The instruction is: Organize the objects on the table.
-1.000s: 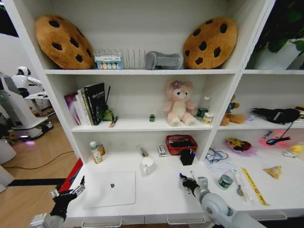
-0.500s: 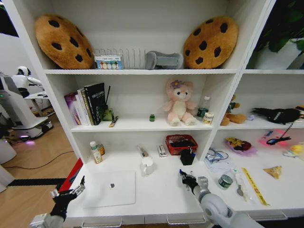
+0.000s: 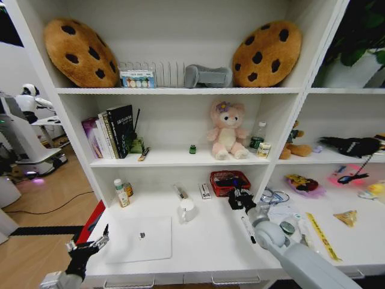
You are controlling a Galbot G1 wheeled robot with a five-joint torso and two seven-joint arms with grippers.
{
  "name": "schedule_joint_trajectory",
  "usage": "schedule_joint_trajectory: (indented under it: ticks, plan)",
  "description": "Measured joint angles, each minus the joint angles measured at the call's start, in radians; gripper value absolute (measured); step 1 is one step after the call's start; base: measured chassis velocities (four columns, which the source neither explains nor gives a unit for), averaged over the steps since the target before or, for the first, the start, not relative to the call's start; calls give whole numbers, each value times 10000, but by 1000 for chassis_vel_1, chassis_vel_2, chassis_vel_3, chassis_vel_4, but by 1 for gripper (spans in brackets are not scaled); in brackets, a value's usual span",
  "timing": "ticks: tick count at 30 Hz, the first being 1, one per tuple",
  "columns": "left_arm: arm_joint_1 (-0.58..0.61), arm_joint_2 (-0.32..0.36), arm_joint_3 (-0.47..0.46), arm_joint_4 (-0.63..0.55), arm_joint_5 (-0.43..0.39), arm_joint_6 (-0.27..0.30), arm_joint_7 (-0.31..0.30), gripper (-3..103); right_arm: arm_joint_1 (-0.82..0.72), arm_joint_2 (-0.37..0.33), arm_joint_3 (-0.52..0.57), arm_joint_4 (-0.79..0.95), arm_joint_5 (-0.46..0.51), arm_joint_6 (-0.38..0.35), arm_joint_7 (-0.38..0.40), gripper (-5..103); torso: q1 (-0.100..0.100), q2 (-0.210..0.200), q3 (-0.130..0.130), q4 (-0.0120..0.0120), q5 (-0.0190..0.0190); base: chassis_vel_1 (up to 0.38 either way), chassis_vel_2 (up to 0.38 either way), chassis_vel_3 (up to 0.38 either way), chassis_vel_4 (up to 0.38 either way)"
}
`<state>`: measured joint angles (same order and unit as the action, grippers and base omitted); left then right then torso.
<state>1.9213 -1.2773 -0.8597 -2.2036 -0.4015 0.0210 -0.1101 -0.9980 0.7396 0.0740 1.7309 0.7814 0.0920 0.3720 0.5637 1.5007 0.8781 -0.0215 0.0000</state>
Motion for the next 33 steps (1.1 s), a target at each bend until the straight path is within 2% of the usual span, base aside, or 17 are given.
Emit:
schedule_joint_trajectory:
  ticks: [12, 17, 21, 27, 29, 32, 33]
  plan:
    - [87, -209, 15, -31, 183, -33, 58, 99, 1876, 476, -992, -1830, 149, 59, -238, 11, 0, 1, 0, 4, 1, 0, 0, 0, 0]
    - [73, -288, 20, -19, 200, -45, 64, 99, 2011, 646, -1073, -2175, 115, 179, -208, 11, 0, 2, 0, -2, 0, 0, 0, 0, 0]
    - [71, -288, 0, -10, 188, -52, 64, 99, 1990, 710, -1073, -2445, 36, 346, -199, 11, 1, 1, 0, 2, 0, 0, 0, 0, 0]
    - [64, -69, -40, 1, 102, -26, 58, 99, 1778, 634, -954, -2478, -23, 404, -325, 9, 0, 2, 0, 0, -1, 0, 0, 0, 0]
    - [28, -24, -41, 12, 50, 31, 32, 99, 1745, 609, -893, -2477, -6, 406, -397, 19, -1, 2, 0, 0, 0, 0, 0, 0, 0]
    - [23, -34, -27, 15, 48, 51, 29, 99, 1740, 605, -877, -2477, 2, 406, -416, 25, -1, 2, 0, 1, -1, 0, 0, 0, 0]
    - [25, -63, -11, 19, 48, 56, 28, 99, 1740, 604, -865, -2475, 11, 408, -420, 35, -1, 2, 0, 2, 0, 0, 0, 0, 0]
